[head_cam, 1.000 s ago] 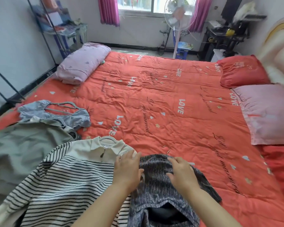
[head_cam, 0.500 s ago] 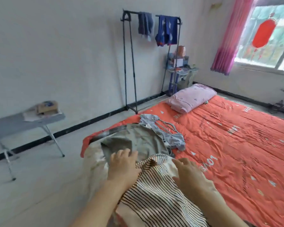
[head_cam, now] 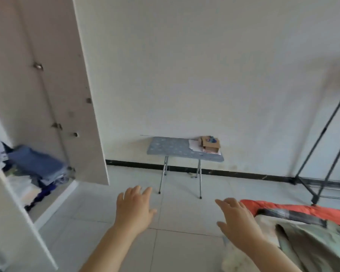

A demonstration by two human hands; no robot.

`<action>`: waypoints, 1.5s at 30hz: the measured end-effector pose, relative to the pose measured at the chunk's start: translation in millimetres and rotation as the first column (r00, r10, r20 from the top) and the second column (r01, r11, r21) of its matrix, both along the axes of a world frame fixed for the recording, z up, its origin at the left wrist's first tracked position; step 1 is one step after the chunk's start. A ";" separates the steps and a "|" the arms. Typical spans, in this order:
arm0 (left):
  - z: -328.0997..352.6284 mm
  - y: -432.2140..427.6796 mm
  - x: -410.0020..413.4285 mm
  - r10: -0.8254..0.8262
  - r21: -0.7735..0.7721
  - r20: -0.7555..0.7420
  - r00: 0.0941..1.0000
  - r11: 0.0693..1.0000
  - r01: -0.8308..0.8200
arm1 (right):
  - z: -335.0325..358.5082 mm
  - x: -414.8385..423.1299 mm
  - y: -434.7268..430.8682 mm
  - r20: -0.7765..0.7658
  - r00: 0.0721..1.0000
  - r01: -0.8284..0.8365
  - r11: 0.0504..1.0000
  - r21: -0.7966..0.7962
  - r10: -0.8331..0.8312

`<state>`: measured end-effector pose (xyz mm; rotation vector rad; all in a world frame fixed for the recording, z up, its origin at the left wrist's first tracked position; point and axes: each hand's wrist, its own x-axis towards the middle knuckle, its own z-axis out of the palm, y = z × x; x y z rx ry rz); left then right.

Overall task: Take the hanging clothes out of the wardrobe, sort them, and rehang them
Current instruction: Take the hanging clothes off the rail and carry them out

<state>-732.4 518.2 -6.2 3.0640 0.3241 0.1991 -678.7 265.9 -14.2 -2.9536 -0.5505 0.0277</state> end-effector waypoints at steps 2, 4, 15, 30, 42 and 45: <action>0.5 51.3 -6.0 0.112 0.003 -0.010 0.994 0.994 -0.112 | 2.3 18.5 53.2 -0.003 0.995 -0.104 0.995 0.001 0.104; 0.4 94.9 -11.3 0.206 0.002 -0.016 0.978 0.979 -0.206 | 5.5 35.6 101.5 0.007 0.979 -0.202 0.979 0.003 0.202; -0.8 248.9 17.0 0.606 0.004 -0.005 0.795 0.795 -0.606 | 9.3 151.6 322.1 0.028 0.800 -0.600 0.799 0.038 0.599; 56.1 429.5 149.2 0.786 -0.010 0.200 0.584 0.598 -0.802 | 55.7 300.3 605.7 0.084 0.517 -0.856 0.516 0.035 0.852; 101.8 655.8 226.0 0.781 -0.099 0.401 0.479 0.556 -0.825 | 96.9 359.7 857.8 0.195 0.451 -0.892 0.445 0.075 0.871; 117.0 701.1 241.0 0.773 -0.122 0.443 0.454 0.554 -0.824 | 107.8 370.1 913.2 0.227 0.406 -0.913 0.404 0.061 0.885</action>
